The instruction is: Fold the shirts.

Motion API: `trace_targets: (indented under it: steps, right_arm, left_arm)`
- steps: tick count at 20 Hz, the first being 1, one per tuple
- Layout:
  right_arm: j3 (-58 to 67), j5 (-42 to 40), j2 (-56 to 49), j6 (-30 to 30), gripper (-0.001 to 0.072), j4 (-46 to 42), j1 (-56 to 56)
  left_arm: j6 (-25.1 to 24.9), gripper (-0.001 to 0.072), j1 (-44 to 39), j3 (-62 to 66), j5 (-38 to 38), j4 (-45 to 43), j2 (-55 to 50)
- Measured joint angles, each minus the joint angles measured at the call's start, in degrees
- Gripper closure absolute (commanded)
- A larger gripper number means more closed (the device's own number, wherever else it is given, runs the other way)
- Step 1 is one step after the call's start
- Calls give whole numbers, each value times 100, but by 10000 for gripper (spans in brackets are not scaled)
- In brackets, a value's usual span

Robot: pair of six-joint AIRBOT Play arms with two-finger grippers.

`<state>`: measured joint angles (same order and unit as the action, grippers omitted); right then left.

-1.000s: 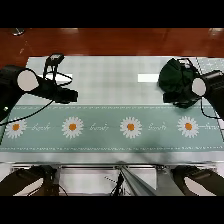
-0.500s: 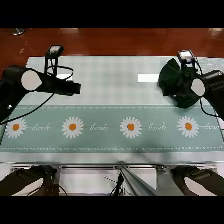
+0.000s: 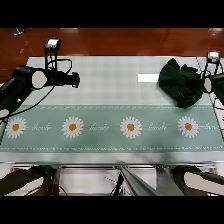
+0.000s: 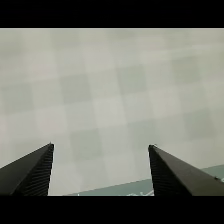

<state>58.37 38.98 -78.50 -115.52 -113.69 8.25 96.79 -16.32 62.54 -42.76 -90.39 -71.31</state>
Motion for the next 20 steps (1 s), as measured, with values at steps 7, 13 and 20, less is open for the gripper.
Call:
trace_targets:
  steps: [7, 13, 20]
  right_arm:
    - [96, -417, -992, 662, 686, 1405, 437]
    - [1416, 732, -778, 2450, 687, 3606, 444]
    - [3298, 1198, 994, 3115, 687, 4542, -188]
  left_arm:
    - [2, 7, 168, 0, -1027, -9, -271]
    - [-319, 7, 289, 0, -2667, -11, -195]
    - [-573, 7, 313, -975, -2889, 407, 1799]
